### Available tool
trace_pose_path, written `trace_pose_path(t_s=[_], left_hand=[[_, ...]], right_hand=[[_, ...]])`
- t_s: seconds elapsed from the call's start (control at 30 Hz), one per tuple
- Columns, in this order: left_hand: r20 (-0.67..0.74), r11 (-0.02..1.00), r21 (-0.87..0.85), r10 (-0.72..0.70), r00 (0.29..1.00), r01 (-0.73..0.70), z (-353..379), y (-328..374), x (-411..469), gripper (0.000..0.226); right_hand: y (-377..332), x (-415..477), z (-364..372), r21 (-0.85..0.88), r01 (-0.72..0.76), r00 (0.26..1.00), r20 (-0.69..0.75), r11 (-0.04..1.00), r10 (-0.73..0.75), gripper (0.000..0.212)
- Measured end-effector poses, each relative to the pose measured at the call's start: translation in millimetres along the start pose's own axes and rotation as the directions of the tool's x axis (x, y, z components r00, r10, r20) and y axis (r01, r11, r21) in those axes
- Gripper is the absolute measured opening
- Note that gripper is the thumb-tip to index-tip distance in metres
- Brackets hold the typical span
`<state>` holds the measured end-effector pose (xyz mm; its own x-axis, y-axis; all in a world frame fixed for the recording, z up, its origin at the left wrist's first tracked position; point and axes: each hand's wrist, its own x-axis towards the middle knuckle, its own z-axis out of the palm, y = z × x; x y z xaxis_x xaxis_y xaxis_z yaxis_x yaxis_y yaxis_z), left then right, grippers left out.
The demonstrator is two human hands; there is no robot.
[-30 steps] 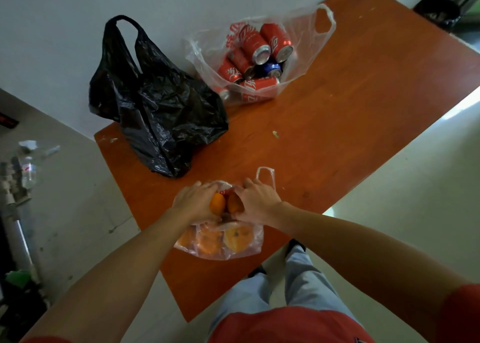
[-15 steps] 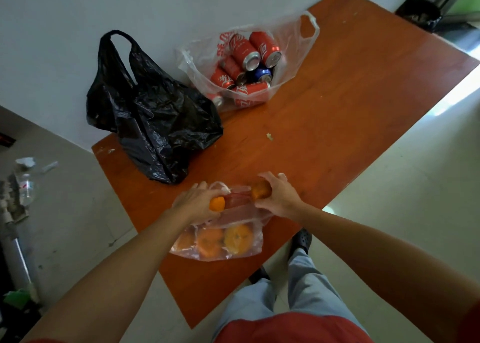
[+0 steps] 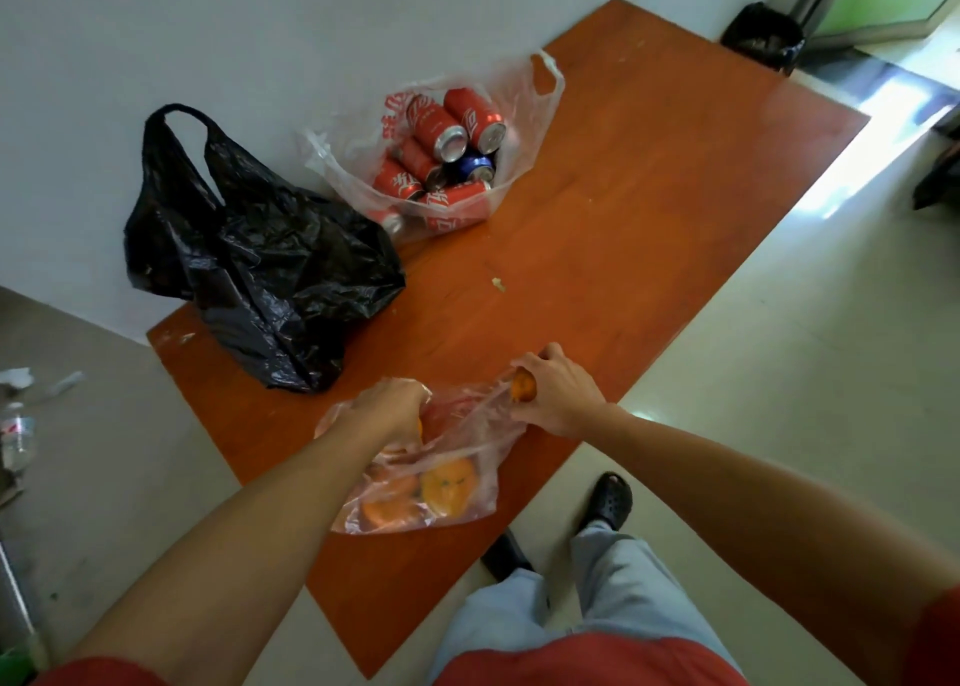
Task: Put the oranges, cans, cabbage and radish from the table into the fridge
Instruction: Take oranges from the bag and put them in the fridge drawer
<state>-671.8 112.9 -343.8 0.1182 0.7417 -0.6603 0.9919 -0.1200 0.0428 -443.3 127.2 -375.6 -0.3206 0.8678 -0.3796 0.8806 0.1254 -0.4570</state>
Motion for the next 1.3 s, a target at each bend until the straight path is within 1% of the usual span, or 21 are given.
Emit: trace_pose_path(t_s=[0.07, 0.13, 0.2, 0.3, 0.43, 0.53, 0.67, 0.8, 0.93, 1.03, 1.17, 1.3], left_hand=[[-0.076, 0.999, -0.031, -0.023, 0.997, 0.020, -17.7, 2.9, -4.9, 0.045], [-0.185, 0.999, -0.019, -0.029, 0.982, 0.026, -44.3, 10.6, -9.9, 0.044], [-0.298, 0.999, 0.041, 0.004, 0.955, 0.008, -74.8, 25.0, -13.2, 0.046], [-0.435, 0.994, 0.107, 0.065, 0.898, -0.020, -117.7, 57.0, -13.1, 0.052], [-0.565, 0.974, 0.202, 0.204, 0.800, -0.105, -163.2, 126.0, -1.4, 0.054], [-0.616, 0.954, 0.263, 0.278, 0.737, -0.140, -188.9, 199.2, 8.1, 0.056], [-0.592, 0.898, 0.376, 0.422, 0.687, -0.227, -214.7, 309.4, 23.7, 0.056], [-0.570, 0.811, 0.491, 0.575, 0.586, -0.318, -231.6, 404.9, 33.3, 0.050], [-0.488, 0.674, 0.631, 0.730, 0.478, -0.385, -245.9, 501.9, 53.2, 0.036], [-0.422, 0.589, 0.680, 0.802, 0.423, -0.436, -260.0, 572.6, 79.3, 0.037], [-0.375, 0.499, 0.700, 0.866, 0.332, -0.511, -283.2, 671.6, 120.7, 0.035], [-0.329, 0.403, 0.707, 0.915, 0.235, -0.581, -318.9, 775.0, 151.0, 0.034]], right_hand=[[4.7, -2.0, -17.6, -0.009, 0.025, 0.998, -0.052, 1.000, -0.025, 0.059], [10.2, -3.3, -37.7, -0.028, 0.032, 0.994, -0.108, 0.999, -0.035, 0.055], [18.1, -5.5, -61.6, -0.062, 0.032, 0.989, -0.142, 0.998, -0.041, 0.057], [38.9, -15.0, -101.4, -0.183, 0.039, 0.983, -0.168, 0.982, -0.071, 0.063], [88.3, -44.3, -159.8, -0.330, 0.014, 0.962, -0.255, 0.944, -0.103, 0.065], [137.2, -78.7, -206.6, -0.355, -0.045, 0.941, -0.330, 0.934, -0.079, 0.065], [212.3, -134.6, -264.2, -0.352, -0.175, 0.895, -0.447, 0.919, -0.001, 0.061], [282.4, -183.7, -304.8, -0.321, -0.325, 0.840, -0.530, 0.890, 0.116, 0.060], [357.1, -230.2, -333.0, -0.267, -0.455, 0.784, -0.573, 0.849, 0.241, 0.060], [411.1, -254.6, -351.5, -0.240, -0.543, 0.729, -0.611, 0.805, 0.309, 0.060], [487.4, -273.6, -382.1, -0.204, -0.634, 0.669, -0.629, 0.746, 0.397, 0.061], [554.0, -298.5, -426.2, -0.112, -0.731, 0.552, -0.677, 0.674, 0.487, 0.061]])
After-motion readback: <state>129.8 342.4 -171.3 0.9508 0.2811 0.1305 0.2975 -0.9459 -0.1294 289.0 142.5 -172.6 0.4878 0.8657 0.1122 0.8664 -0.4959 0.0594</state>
